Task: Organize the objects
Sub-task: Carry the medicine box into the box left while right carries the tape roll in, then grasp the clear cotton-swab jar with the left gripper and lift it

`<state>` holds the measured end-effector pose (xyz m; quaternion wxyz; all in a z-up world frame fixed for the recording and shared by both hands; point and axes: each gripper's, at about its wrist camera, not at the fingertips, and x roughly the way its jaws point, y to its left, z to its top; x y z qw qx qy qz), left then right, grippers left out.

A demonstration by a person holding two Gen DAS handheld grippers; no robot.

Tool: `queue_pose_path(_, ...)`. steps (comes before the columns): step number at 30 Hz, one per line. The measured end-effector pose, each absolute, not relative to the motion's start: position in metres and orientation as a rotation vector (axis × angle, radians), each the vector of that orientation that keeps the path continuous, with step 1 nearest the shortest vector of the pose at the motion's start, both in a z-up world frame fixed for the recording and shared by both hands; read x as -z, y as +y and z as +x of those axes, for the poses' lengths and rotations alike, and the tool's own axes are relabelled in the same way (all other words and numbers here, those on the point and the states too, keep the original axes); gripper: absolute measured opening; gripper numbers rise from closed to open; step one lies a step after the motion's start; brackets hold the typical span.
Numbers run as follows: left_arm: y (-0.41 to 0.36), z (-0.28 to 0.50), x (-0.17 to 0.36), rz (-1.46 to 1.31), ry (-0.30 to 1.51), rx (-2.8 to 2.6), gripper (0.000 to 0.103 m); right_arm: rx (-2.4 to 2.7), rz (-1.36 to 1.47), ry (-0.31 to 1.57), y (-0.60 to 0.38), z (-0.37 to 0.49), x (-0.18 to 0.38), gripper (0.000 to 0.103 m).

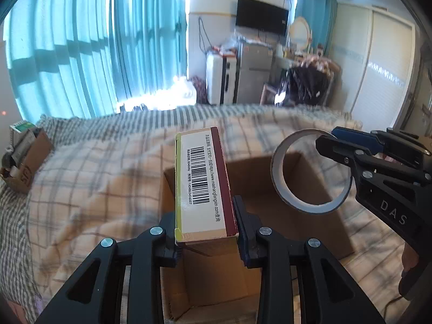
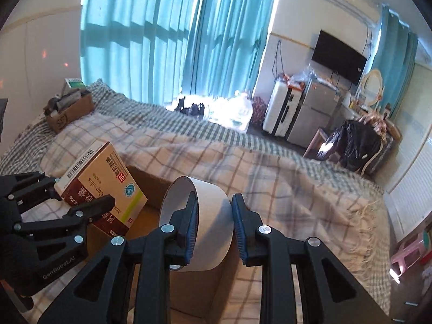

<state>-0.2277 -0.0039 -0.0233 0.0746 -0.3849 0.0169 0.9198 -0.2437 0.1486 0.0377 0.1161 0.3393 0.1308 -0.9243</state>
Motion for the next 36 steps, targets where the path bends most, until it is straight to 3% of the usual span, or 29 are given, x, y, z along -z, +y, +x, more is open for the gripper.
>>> queue_pose_path(8, 0.002, -0.239, 0.067, -1.229, 0.057, -2.714, 0.034, 2.655, 1.139, 0.374, 0.154, -0.261, 0.023, 0.026)
queue_pose_path(9, 0.001, -0.237, 0.067, -1.230, 0.059, -2.715, 0.040, 2.663, 1.134, 0.375, 0.157, -0.259, 0.021, 0.035)
queue_pose_path(10, 0.001, -0.236, 0.066, -1.231, 0.062, -2.716, 0.054, 2.683, 1.115, 0.369, 0.161, -0.256, 0.016, 0.043)
queue_pose_path(11, 0.003, -0.231, 0.062, -1.224, 0.066, -2.727, 0.061, 2.705, 1.090, 0.353, 0.165, -0.251, 0.010, 0.062)
queue_pose_path(12, 0.002, -0.226, 0.056, -1.206, 0.063, -2.753, 0.072, 2.723, 1.068, 0.335, 0.169, -0.248, 0.004, 0.068)
queue_pose_path(17, -0.007, -0.195, 0.032, -1.163, -0.038, -2.792, 0.083, 2.763, 0.999, 0.266, 0.183, -0.214, -0.038, 0.068)
queue_pose_path(19, -0.010, -0.182, 0.020, -1.157, -0.060, -2.808, 0.093, 2.782, 0.972, 0.290, 0.187, -0.193, -0.055, 0.071)
queue_pose_path(25, -0.020, -0.131, -0.025, -1.067, -0.101, -2.877, 0.103, 2.816, 0.866, 0.339, 0.188, -0.126, -0.109, 0.089)
queue_pose_path(33, -0.032, -0.064, -0.064, -1.006, -0.094, -2.952, 0.103, 2.848, 0.783, 0.339, 0.191, -0.037, -0.159, 0.103)
queue_pose_path(36, -0.035, -0.045, -0.059, -1.006, -0.083, -2.980, 0.103, 2.855, 0.786, 0.353, 0.193, -0.007, -0.156, 0.103)
